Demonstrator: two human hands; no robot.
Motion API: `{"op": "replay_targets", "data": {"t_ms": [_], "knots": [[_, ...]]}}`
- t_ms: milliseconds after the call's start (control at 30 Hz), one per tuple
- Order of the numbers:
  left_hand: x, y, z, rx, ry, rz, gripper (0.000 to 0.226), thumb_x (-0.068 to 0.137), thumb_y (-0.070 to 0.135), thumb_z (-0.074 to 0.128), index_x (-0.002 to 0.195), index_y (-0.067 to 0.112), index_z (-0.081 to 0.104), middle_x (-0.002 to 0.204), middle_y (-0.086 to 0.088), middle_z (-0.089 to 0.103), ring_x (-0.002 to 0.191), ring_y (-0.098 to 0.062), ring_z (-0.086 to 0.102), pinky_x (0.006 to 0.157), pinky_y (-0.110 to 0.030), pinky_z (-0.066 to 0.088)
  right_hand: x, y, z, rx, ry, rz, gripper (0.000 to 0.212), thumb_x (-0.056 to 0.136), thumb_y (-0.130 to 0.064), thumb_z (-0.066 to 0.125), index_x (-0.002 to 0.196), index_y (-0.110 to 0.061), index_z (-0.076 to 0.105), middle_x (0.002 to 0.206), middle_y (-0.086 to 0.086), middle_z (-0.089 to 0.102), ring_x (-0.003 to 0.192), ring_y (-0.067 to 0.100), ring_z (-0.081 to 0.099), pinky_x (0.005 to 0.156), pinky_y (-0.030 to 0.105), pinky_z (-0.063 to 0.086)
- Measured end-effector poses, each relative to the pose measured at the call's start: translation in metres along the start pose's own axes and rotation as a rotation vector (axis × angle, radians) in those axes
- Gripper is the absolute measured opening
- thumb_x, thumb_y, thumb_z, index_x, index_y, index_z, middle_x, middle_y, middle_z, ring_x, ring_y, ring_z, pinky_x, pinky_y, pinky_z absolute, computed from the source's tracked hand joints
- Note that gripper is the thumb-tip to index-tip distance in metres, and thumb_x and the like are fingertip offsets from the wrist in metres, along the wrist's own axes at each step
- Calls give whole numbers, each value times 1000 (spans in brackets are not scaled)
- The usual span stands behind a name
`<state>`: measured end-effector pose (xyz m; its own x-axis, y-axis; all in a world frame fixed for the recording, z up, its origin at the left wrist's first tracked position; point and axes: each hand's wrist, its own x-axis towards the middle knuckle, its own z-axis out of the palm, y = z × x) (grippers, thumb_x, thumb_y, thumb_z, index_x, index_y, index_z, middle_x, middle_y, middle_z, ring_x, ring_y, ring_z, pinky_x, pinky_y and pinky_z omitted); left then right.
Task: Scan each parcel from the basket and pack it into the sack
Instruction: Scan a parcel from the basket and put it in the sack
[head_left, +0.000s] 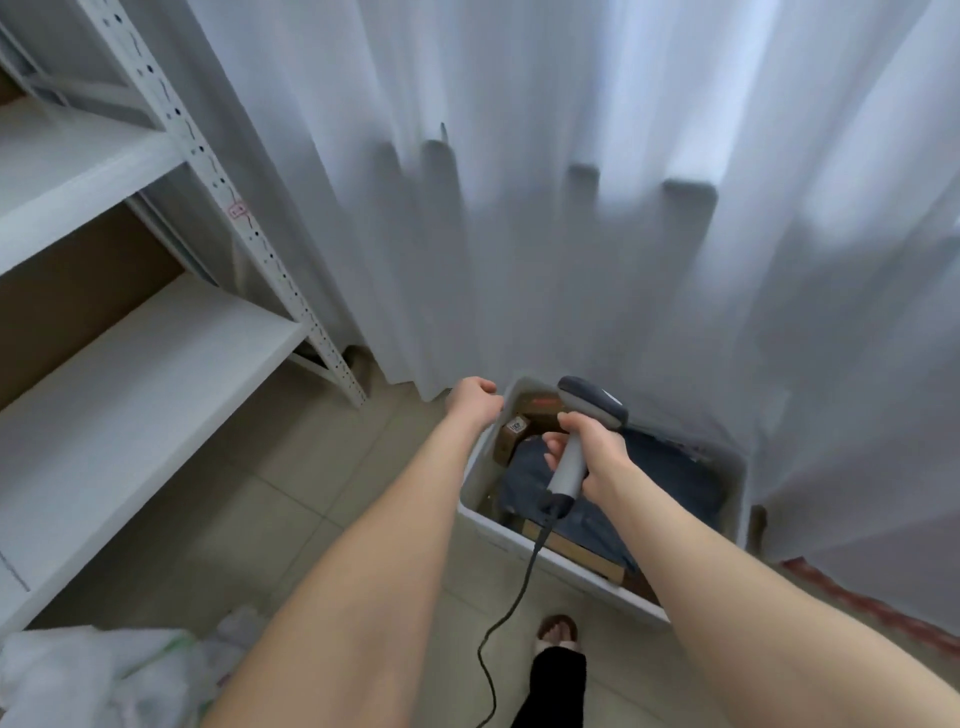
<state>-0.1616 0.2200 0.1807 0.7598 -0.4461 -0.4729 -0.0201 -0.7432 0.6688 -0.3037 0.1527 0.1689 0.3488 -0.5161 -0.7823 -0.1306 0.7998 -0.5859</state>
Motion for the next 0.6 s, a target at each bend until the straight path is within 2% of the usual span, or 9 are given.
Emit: {"op": "replay_targets", "data": {"t_ms": [100, 233, 367, 467, 600], "knots": [[61, 12, 36, 17, -36, -17, 35, 88, 11, 62, 123, 9, 61, 129, -9, 60, 120, -24, 54, 105, -31, 39, 65, -26, -6, 14, 41, 4, 10, 89, -12, 67, 93, -4, 63, 77, 15, 69, 63, 19, 65, 61, 33, 58], [131, 15, 90, 71, -93, -61, 34, 87, 10, 62, 121, 8, 60, 125, -11, 61, 116, -25, 56, 101, -31, 42, 146, -47, -18, 19, 110, 40, 10, 88, -12, 67, 93, -5, 63, 75, 13, 68, 60, 16, 62, 57, 32, 55], [190, 8, 149, 57, -170, -94, 35, 86, 7, 61, 120, 9, 59, 123, -12, 61, 105, -23, 59, 89, -25, 46, 219, -53, -36, 48, 159, 76, 8, 87, -10, 68, 85, -4, 62, 73, 11, 64, 60, 16, 59, 57, 32, 54], [228, -5, 195, 63, -237, -85, 42, 85, 9, 62, 126, 11, 57, 128, -9, 59, 112, -23, 57, 99, -32, 46, 274, -48, -46, 50, 180, 95, 9, 86, -9, 69, 83, -4, 62, 73, 11, 61, 64, 18, 59, 60, 35, 56], [281, -28, 254, 81, -236, -78, 52, 86, 13, 64, 135, 7, 49, 134, -17, 53, 122, -29, 51, 103, -37, 43, 349, -32, -64, 50, 164, 122, 12, 84, -10, 72, 88, -5, 62, 78, 10, 59, 72, 19, 58, 60, 37, 55]]}}
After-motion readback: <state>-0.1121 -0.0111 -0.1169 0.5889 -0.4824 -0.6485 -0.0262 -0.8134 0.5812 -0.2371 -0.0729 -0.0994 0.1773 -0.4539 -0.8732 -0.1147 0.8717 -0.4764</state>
